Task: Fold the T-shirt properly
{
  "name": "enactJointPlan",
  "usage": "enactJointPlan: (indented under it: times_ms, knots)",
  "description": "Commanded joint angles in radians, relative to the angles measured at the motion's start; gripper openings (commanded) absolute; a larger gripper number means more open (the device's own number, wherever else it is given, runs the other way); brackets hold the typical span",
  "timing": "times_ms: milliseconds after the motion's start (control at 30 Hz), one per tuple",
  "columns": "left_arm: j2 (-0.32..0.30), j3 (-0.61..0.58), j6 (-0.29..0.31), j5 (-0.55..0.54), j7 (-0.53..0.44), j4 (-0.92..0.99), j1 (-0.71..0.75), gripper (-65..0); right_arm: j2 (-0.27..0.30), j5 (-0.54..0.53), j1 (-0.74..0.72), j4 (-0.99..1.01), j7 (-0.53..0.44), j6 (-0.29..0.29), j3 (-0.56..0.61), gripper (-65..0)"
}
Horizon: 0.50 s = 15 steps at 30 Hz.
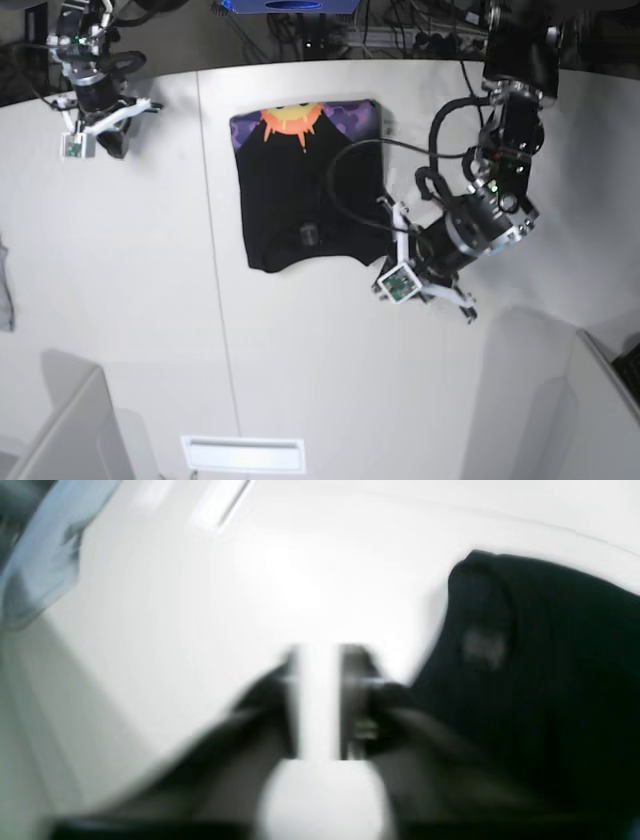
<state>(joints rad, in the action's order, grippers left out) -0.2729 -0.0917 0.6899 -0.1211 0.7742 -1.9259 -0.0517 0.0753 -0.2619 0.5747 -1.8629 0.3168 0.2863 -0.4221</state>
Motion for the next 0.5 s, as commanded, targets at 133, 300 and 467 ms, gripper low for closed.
enactJointPlan:
  times_ms: [133,300,467]
  knots:
    - [-0.007,0.263,0.008,-0.012,-0.146,-0.053,0.335,-65.0,0.004,0.203,0.012,-0.013,-0.258,0.018,-0.005,-65.0]
    - [0.024,0.379,0.008,-0.010,-0.574,-0.040,0.669,-65.0,0.054,0.203,0.012,-0.004,-0.321,0.018,0.015,-65.0]
    - [0.083,0.430,0.008,-0.009,-0.958,0.029,0.883,-65.0,0.111,0.054,0.043,0.030,-0.324,0.018,0.050,-65.0]
